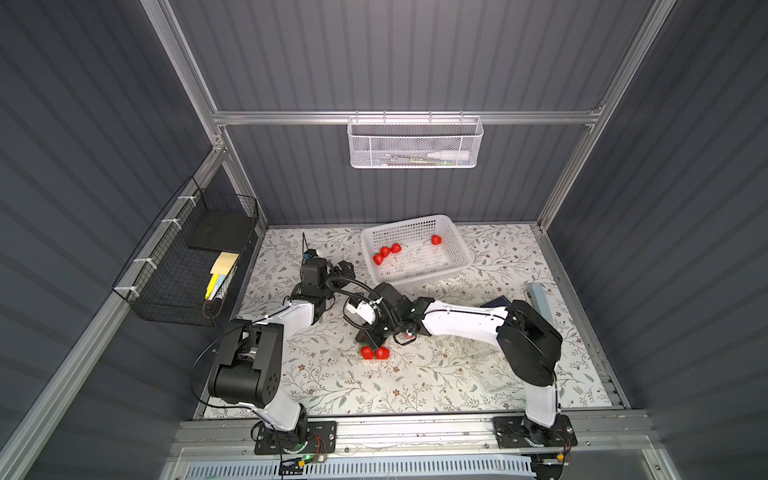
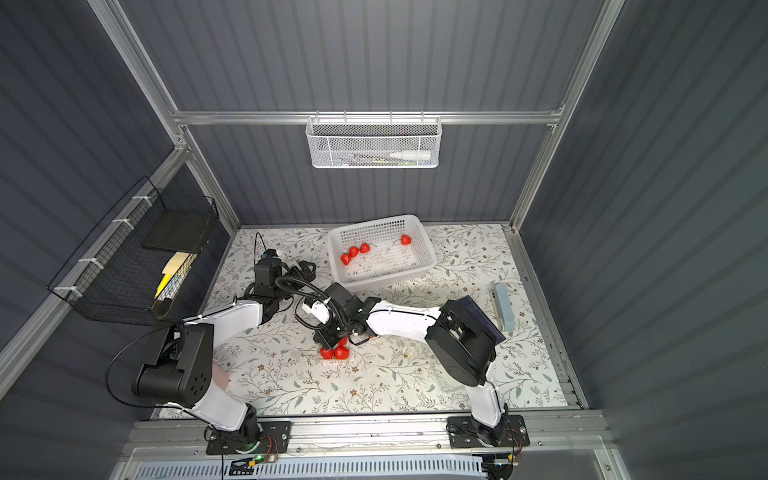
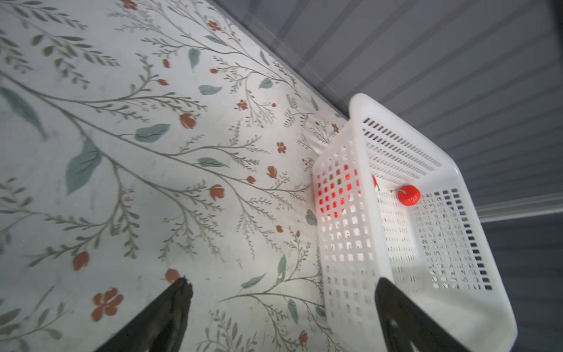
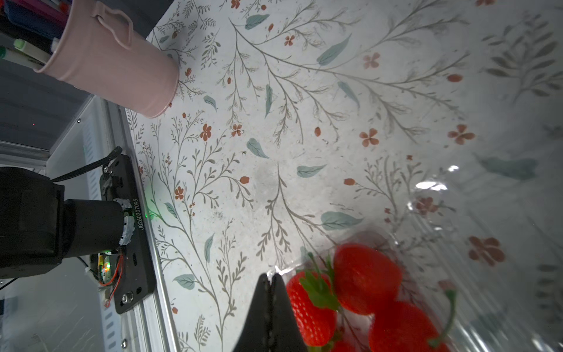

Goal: Pack strawberries into containers
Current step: Close the packing box at the center of the board.

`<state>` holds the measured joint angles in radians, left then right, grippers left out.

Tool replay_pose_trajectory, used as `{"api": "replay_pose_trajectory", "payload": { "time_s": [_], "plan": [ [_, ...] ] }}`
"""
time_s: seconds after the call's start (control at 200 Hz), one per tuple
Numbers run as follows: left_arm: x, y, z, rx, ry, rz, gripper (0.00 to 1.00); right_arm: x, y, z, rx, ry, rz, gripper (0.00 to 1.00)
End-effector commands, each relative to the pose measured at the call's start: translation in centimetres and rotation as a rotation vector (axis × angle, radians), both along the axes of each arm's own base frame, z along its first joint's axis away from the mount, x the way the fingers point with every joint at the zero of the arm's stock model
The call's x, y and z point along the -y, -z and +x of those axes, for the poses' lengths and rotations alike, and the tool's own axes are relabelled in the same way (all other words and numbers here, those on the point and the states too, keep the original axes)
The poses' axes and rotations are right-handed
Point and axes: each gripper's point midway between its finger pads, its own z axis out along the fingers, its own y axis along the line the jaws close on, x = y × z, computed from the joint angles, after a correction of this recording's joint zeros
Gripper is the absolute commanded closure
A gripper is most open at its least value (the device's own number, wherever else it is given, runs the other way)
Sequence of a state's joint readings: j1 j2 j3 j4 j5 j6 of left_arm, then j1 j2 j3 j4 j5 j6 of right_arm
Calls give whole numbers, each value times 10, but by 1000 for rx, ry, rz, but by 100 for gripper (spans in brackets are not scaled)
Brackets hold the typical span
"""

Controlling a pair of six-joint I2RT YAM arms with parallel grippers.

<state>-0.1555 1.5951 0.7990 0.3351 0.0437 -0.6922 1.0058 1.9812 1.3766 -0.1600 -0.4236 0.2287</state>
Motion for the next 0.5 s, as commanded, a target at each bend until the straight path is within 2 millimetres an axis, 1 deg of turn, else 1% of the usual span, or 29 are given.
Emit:
{"api": "replay_pose_trajectory", "payload": {
  "time_s": [0.0,0.03,0.11,0.175,0.19,0.235,0.32,0.495],
  "plan": [
    [-39,18,-10,-66,-123,-14,3,-20,-7,-11,-14,-50,43,100],
    [-42,19,-10,-67,-130,-19,3,-21,-3,-10,-7,-46,31,100],
    [-41,19,-11,-65,-126,-27,3,-20,9,-5,6,-20,-10,100],
    [-39,19,-10,-63,-117,-32,3,-16,21,7,34,41,-67,100],
    [-39,19,-9,-63,-113,-33,3,-13,23,15,62,73,-90,100],
    [-38,19,-9,-63,-107,-36,4,-8,29,23,93,110,-128,100],
    [-36,20,-10,-60,-96,-39,4,-2,35,34,133,158,-170,100],
    [-34,20,-10,-54,-84,-38,3,12,40,51,194,246,-230,100]
  ]
}}
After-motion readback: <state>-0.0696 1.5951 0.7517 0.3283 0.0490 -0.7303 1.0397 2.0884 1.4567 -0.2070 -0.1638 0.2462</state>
